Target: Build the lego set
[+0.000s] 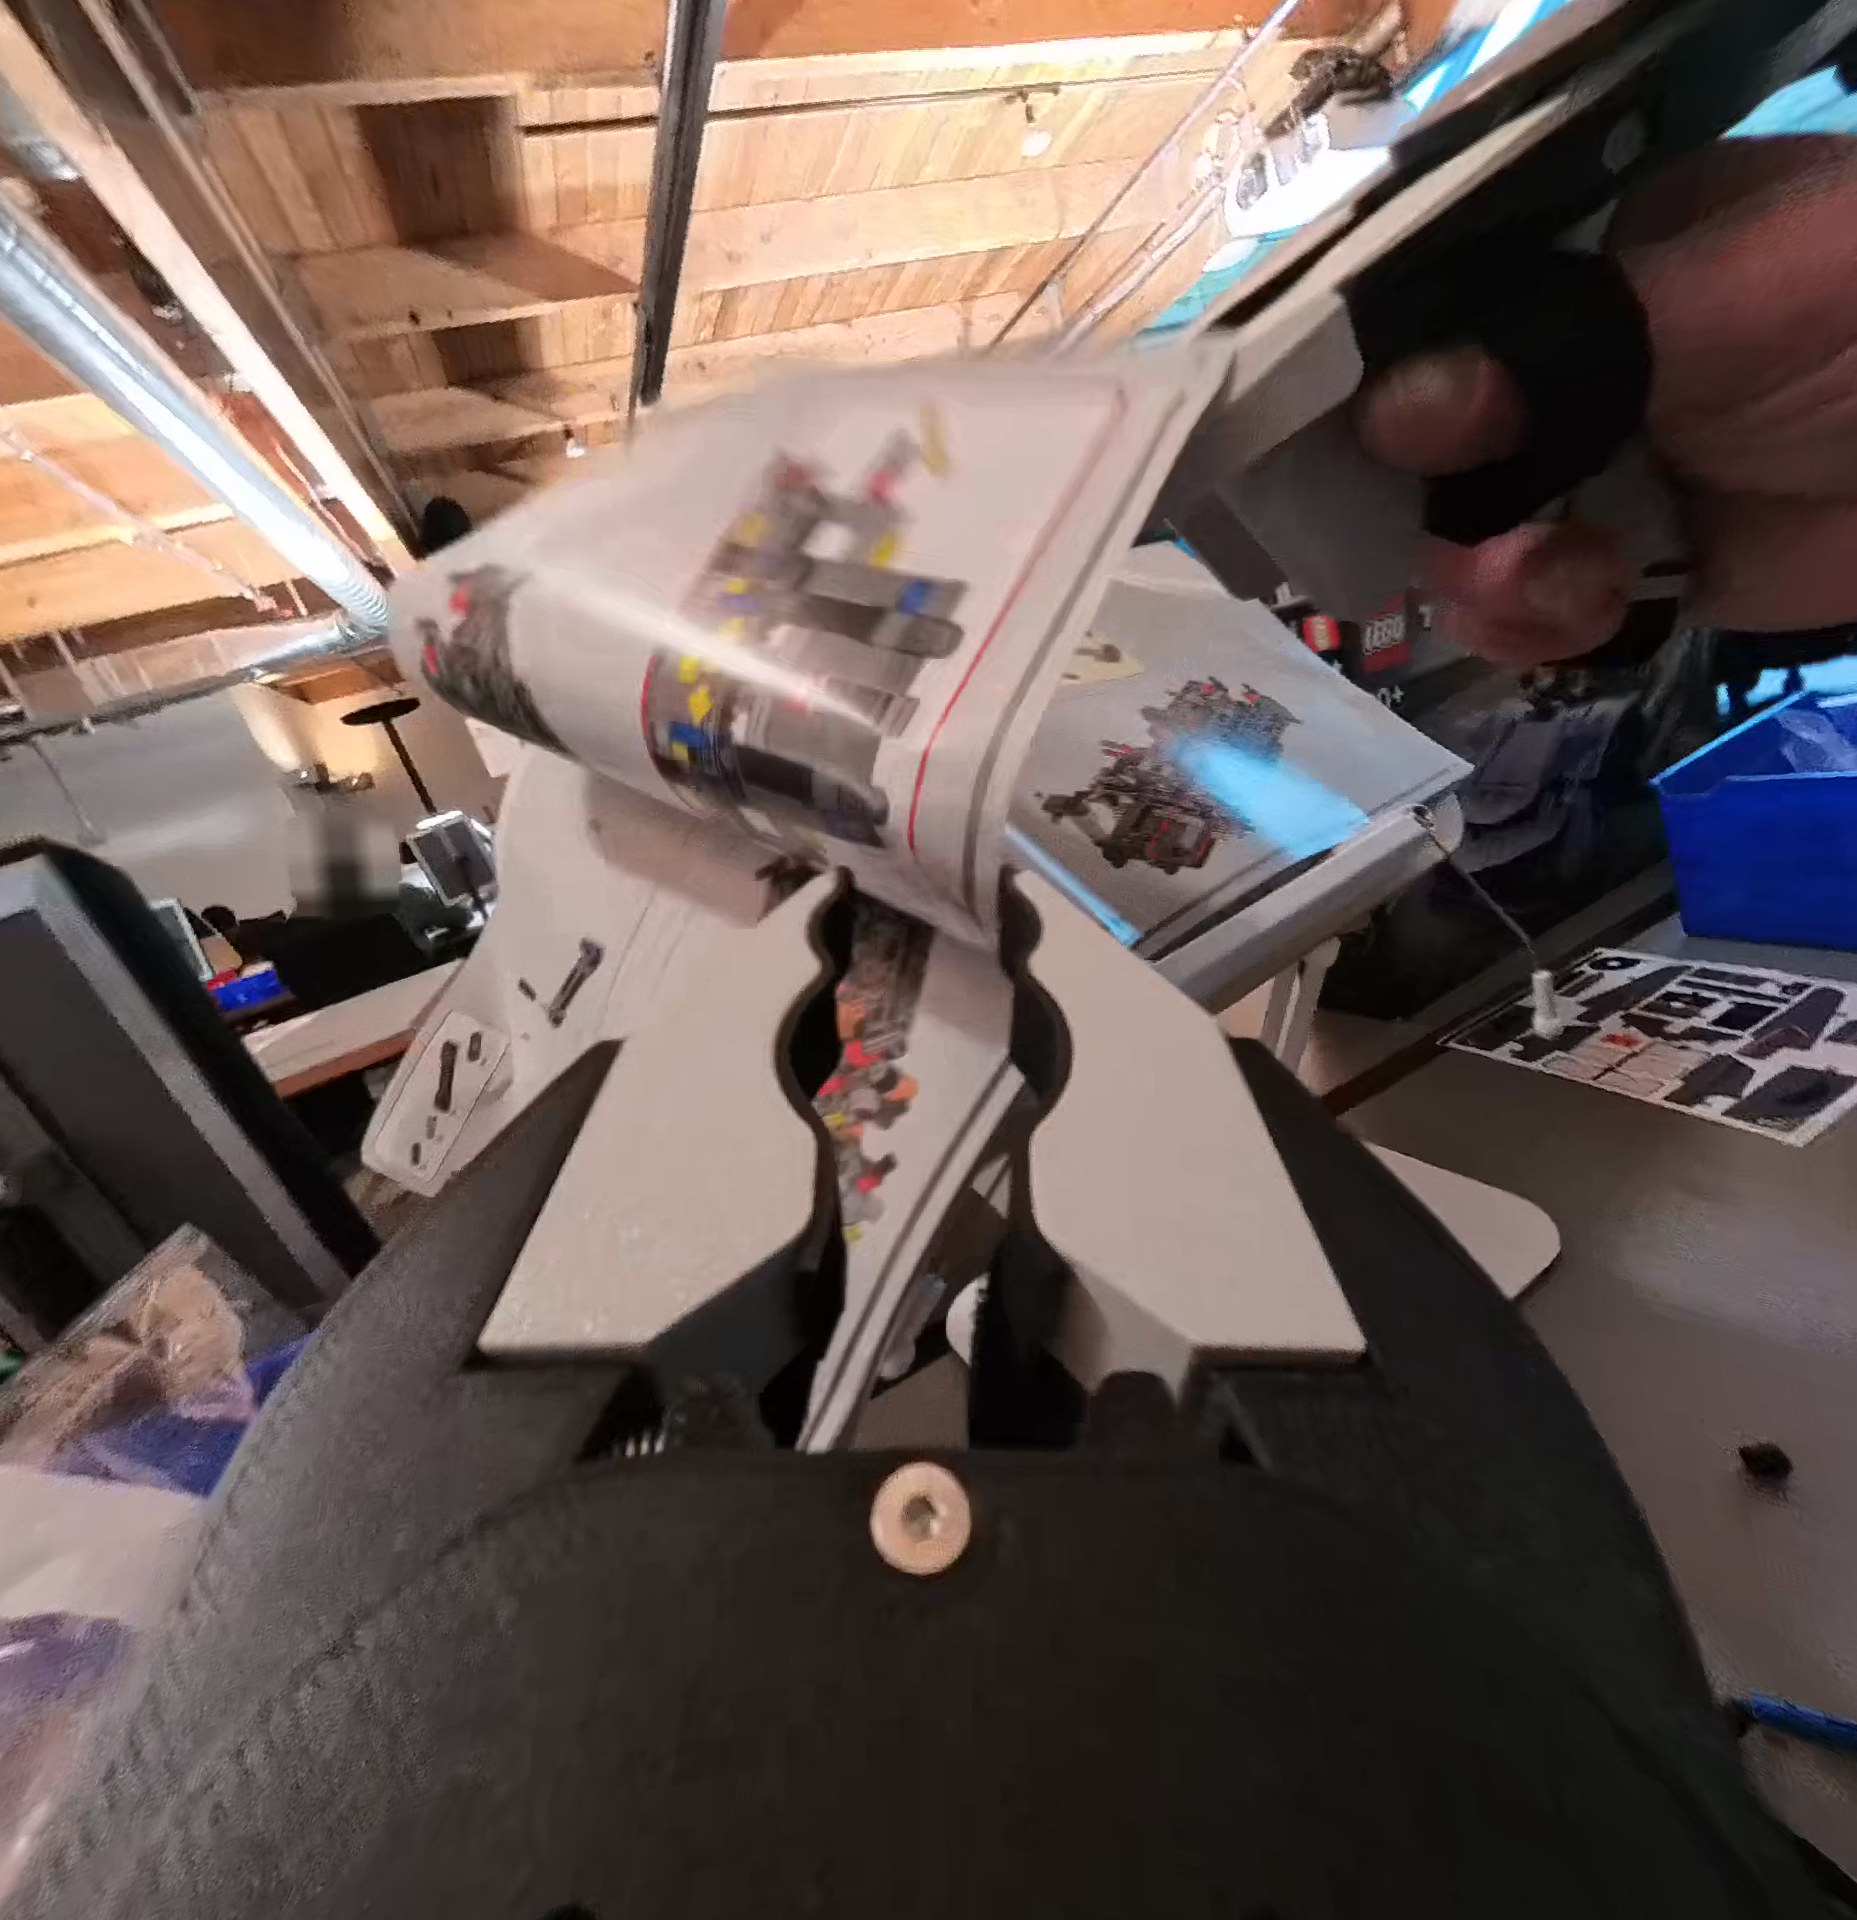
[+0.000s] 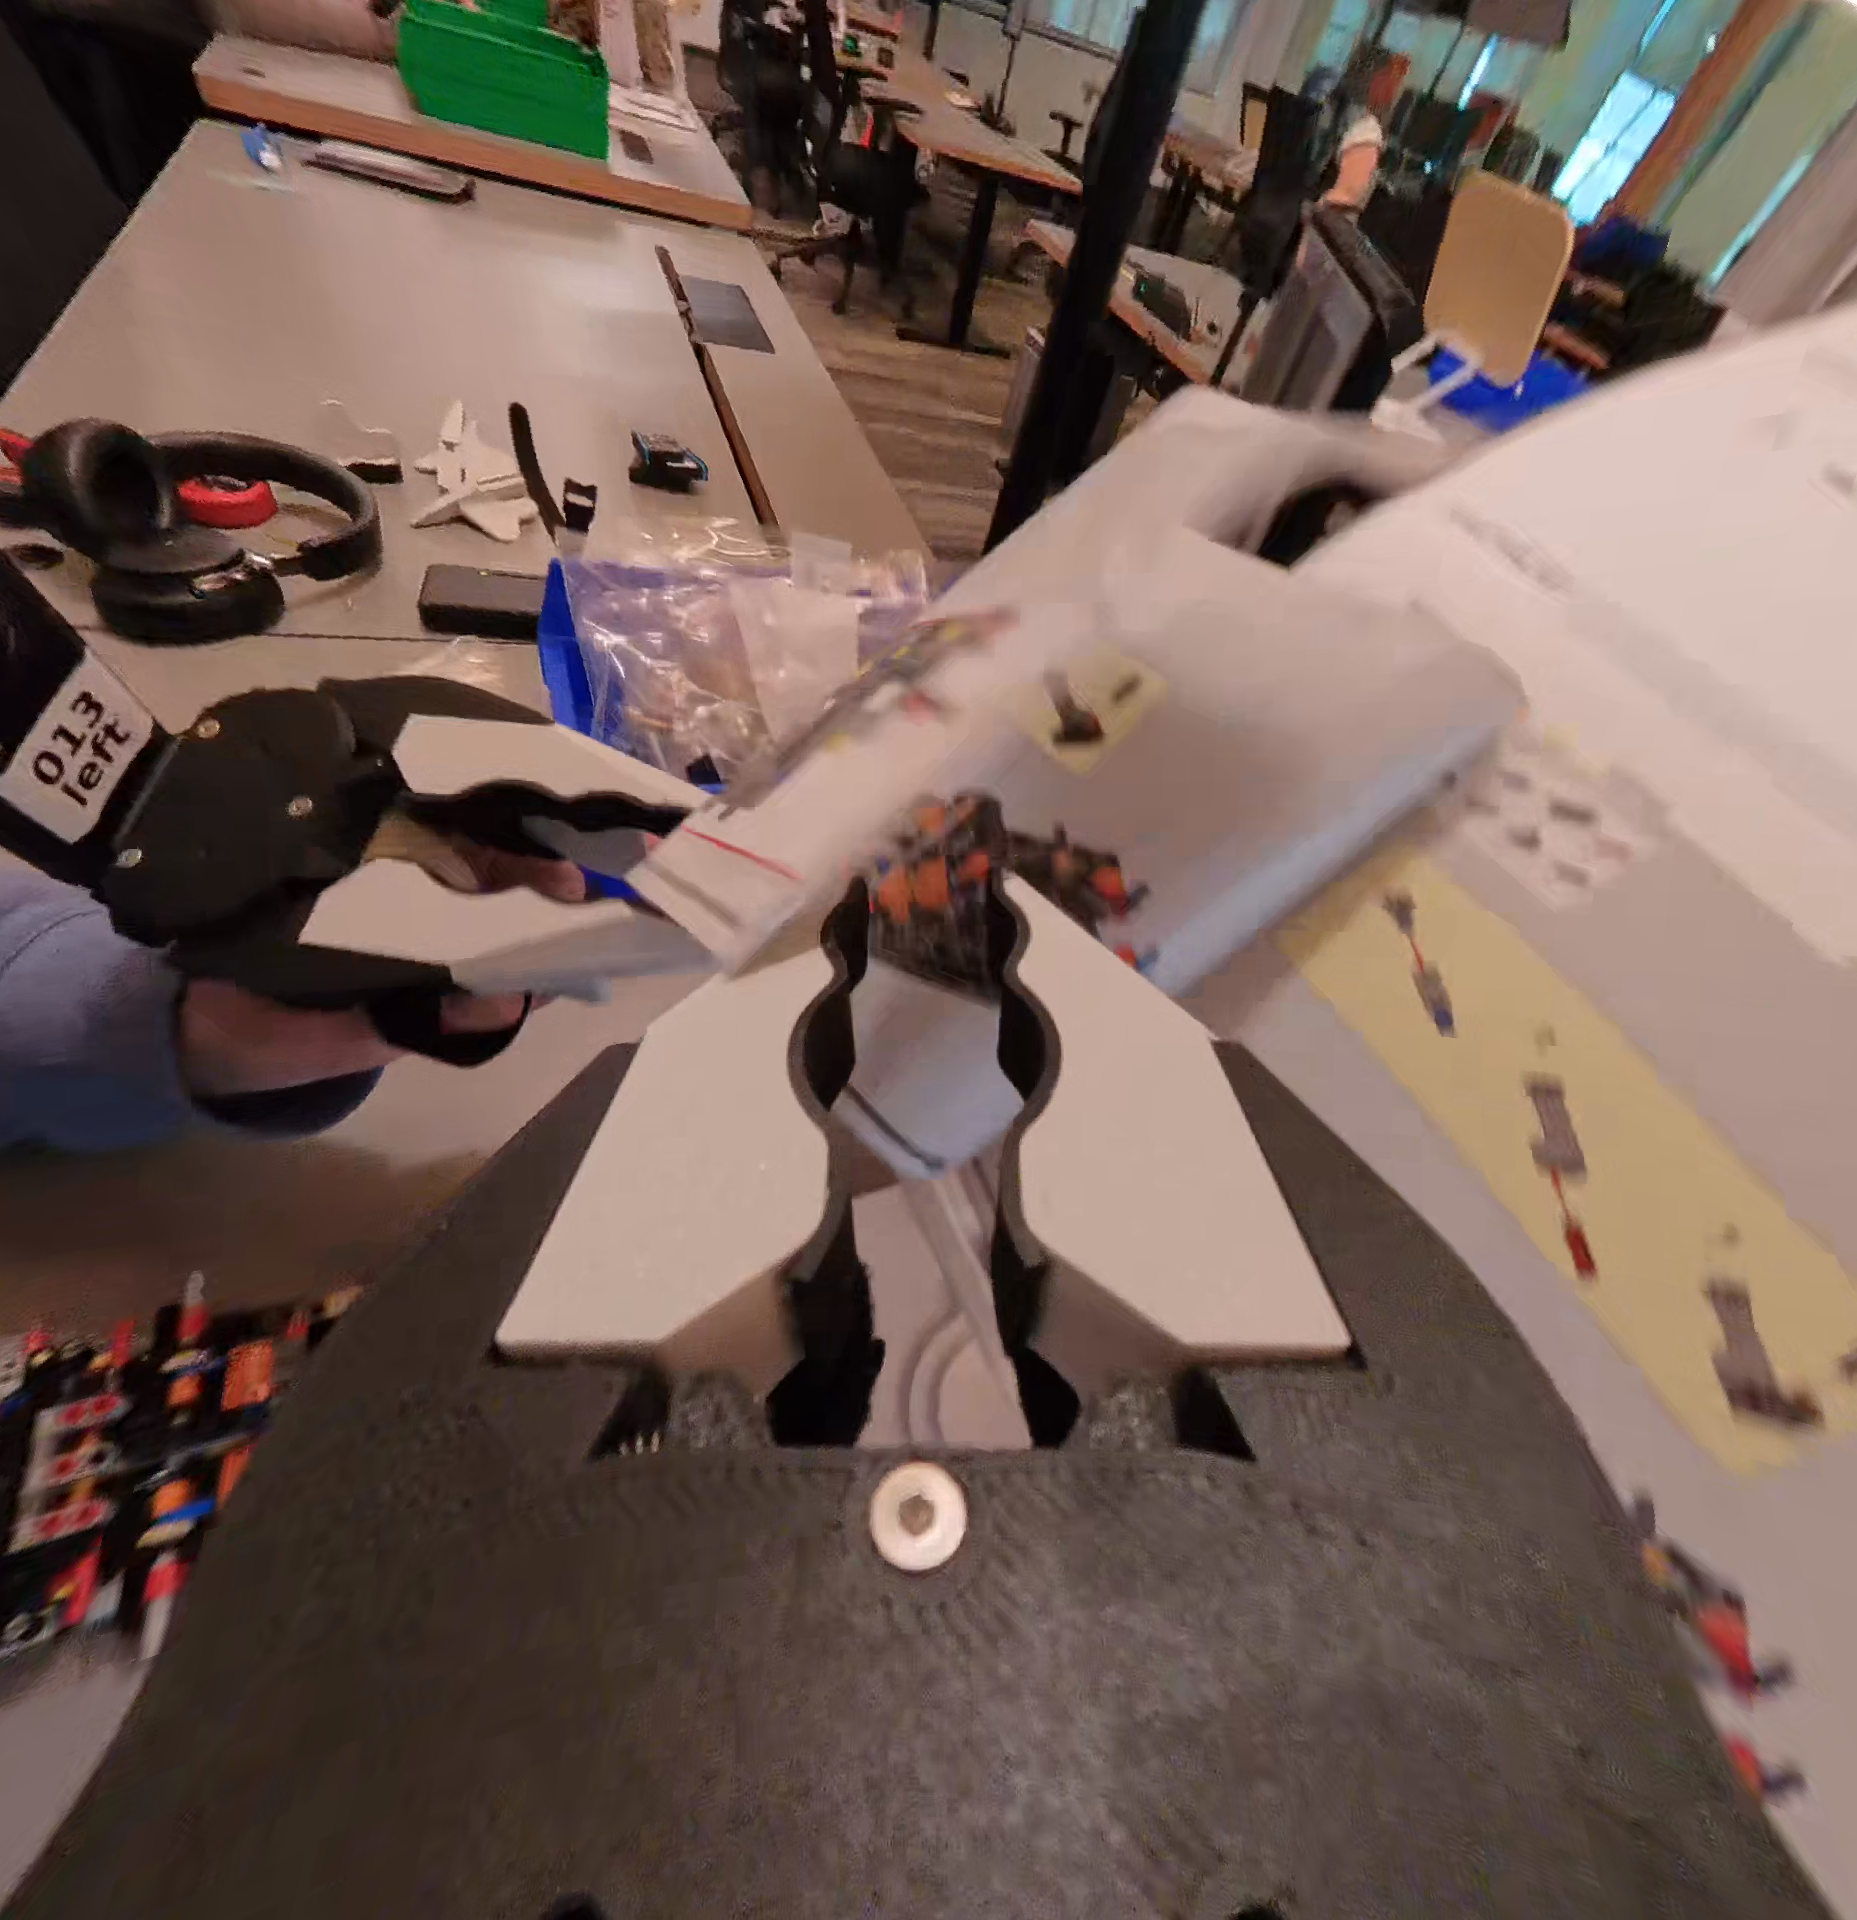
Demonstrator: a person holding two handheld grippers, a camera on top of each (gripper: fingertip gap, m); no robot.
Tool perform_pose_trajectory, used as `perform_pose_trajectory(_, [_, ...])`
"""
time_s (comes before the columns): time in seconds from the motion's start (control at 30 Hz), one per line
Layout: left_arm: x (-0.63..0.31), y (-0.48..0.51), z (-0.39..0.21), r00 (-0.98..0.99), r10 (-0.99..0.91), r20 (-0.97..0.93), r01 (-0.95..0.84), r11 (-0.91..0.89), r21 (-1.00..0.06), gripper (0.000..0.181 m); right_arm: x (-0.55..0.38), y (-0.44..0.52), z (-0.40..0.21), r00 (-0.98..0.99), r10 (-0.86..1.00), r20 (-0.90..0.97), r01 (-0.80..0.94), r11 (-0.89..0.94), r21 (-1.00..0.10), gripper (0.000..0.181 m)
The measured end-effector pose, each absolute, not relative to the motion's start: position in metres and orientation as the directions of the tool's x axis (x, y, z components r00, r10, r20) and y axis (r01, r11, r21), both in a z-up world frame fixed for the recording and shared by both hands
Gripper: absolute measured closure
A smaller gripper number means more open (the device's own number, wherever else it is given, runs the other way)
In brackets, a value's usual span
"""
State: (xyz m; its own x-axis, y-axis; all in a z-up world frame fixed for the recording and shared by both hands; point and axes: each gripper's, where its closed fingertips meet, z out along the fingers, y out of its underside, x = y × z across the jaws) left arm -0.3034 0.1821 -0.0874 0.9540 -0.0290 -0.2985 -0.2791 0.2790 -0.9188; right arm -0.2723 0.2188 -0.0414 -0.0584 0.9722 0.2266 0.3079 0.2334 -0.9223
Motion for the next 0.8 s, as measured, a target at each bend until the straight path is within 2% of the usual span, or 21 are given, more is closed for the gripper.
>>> perform_pose_trajectory(0.1, [-0.321, 0.181, -0.086, 0.972, -0.026, -0.233, -0.218, 0.268, -0.938, 0.126, -0.305, 0.199, -0.041, -0.112, 0.956, 0.272, 0.325, 0.294, -0.899, 0.160])
perform_pose_trajectory(0.23, [-0.338, 0.181, -0.082, 0.990, -0.073, -0.122, -0.098, 0.270, -0.958, 0.110, -0.331, 0.191, -0.064, -0.165, 0.952, 0.258, 0.394, 0.303, -0.868, 0.160])
perform_pose_trajectory(0.33, [-0.349, 0.179, -0.085, 0.992, -0.109, -0.056, -0.025, 0.264, -0.964, 0.147, -0.337, 0.190, -0.082, -0.195, 0.960, 0.203, 0.441, 0.271, -0.856, 0.161])
perform_pose_trajectory(0.43, [-0.368, 0.179, -0.089, 0.995, -0.099, 0.028, 0.055, 0.272, -0.961, 0.174, -0.333, 0.196, -0.086, -0.176, 0.962, 0.208, 0.446, 0.266, -0.855, 0.159])
perform_pose_trajectory(0.5, [-0.377, 0.181, -0.094, 0.988, -0.129, 0.083, 0.115, 0.260, -0.959, 0.178, -0.324, 0.203, -0.080, -0.146, 0.964, 0.223, 0.430, 0.265, -0.863, 0.158])
perform_pose_trajectory(0.6, [-0.384, 0.182, -0.098, 0.968, -0.188, 0.167, 0.211, 0.251, -0.945, 0.181, -0.304, 0.233, -0.060, -0.041, 0.959, 0.281, 0.411, 0.272, -0.870, 0.146])
perform_pose_trajectory(0.73, [-0.389, 0.184, -0.102, 0.958, -0.205, 0.198, 0.246, 0.244, -0.938, 0.181, -0.264, 0.305, -0.033, 0.173, 0.894, 0.413, 0.450, 0.302, -0.841, 0.114])
perform_pose_trajectory(0.8, [-0.390, 0.184, -0.103, 0.955, -0.211, 0.208, 0.257, 0.243, -0.935, 0.181, -0.244, 0.340, -0.026, 0.245, 0.833, 0.496, 0.513, 0.322, -0.796, 0.105])
